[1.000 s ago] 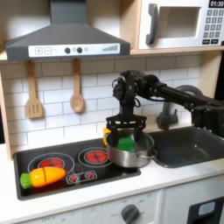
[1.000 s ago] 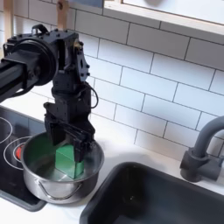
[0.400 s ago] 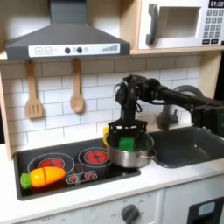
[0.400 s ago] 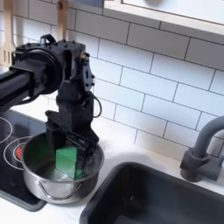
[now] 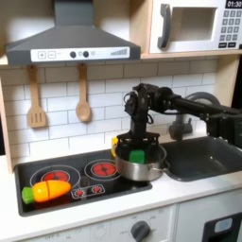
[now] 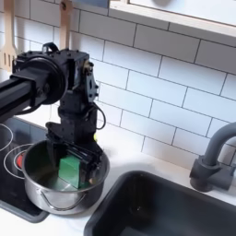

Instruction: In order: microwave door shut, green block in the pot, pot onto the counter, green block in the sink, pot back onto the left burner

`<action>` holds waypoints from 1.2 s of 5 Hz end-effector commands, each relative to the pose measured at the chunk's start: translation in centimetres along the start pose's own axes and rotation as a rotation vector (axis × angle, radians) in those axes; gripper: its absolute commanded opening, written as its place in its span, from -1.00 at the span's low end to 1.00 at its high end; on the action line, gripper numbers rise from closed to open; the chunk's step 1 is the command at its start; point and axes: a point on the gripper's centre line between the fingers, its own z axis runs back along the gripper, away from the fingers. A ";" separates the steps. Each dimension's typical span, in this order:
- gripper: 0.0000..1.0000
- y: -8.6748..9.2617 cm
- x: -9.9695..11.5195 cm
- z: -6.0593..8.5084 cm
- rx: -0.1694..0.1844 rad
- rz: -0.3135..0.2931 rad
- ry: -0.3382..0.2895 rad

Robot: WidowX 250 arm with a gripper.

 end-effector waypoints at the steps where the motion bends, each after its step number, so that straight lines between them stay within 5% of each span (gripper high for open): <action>1: -1.00 0.2 0.0 0.0 0.001 0.017 -0.011; 4: -1.00 0.4 0.0 1.5 0.016 0.019 -0.036; 6: -1.00 0.1 0.1 4.7 0.007 -0.011 -0.030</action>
